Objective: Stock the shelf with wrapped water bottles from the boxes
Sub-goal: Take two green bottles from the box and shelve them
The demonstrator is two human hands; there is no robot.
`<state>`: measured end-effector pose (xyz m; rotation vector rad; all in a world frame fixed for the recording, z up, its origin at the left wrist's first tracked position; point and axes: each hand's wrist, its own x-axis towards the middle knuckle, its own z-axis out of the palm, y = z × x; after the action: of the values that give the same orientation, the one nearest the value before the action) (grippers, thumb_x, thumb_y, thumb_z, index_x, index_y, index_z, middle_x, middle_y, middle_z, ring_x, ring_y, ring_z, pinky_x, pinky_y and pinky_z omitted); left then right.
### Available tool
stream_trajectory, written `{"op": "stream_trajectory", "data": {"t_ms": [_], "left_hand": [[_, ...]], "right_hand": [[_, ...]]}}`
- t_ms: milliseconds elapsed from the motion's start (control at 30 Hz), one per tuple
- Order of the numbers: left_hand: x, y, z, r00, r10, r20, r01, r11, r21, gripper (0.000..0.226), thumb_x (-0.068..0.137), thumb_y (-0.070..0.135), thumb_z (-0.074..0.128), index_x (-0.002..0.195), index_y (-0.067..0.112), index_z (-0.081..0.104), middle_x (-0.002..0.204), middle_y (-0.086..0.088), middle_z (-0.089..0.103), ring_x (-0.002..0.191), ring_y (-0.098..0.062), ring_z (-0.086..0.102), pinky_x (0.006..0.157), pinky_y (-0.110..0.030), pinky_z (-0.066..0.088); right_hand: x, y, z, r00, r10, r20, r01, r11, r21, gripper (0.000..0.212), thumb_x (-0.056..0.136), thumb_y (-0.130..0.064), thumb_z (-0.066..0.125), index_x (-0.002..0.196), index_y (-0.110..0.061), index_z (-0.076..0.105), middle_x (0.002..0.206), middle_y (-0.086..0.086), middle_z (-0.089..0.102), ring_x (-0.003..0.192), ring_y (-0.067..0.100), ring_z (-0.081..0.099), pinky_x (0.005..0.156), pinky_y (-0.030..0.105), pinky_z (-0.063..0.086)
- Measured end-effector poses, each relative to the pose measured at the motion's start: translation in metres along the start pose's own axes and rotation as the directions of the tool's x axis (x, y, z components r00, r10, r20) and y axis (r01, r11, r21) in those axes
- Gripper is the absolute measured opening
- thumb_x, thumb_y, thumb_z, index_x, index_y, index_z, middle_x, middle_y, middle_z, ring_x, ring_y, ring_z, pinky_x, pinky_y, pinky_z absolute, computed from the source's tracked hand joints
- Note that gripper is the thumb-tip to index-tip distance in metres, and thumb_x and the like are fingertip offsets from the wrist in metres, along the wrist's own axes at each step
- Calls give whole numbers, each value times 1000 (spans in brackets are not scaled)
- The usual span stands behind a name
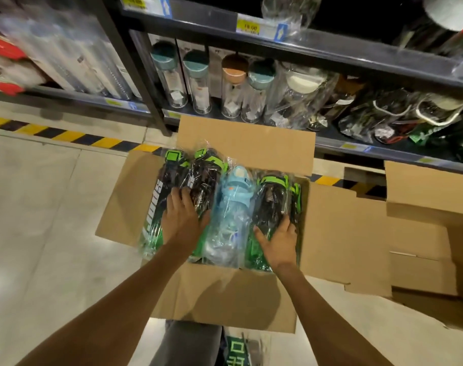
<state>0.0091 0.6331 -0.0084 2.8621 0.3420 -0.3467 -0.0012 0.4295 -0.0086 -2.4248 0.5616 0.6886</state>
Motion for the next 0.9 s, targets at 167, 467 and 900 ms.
{"op": "stream_trajectory", "data": {"t_ms": [167,467,900], "left_hand": [[3,18,-2,977,-214,-7,214,977,-14,85,81,60,56,138,3,30,138,-22,33,124,-36,35,91,-45,45],[-2,33,1,892,-442,94,450,887,-100,92,68,54,75,129,0,33,128,-19,41,117,-33,40,98,-41,36],[1,34,-9,869,-455,196,495,796,-347,83,65,31,82,123,1,31,121,-17,46,112,-32,46,100,-41,40]], "right_hand": [[1,-11,9,991,128,-44,-129,991,-24,107,78,-61,63,147,1,9,147,19,25,136,33,24,105,44,34],[9,-18,10,950,311,34,-310,950,-42,111,72,-57,72,144,6,15,147,20,25,137,34,23,108,43,31],[1,-2,0,930,350,111,-363,922,132,113,62,-48,83,142,0,19,143,18,32,133,33,31,112,43,29]]}}
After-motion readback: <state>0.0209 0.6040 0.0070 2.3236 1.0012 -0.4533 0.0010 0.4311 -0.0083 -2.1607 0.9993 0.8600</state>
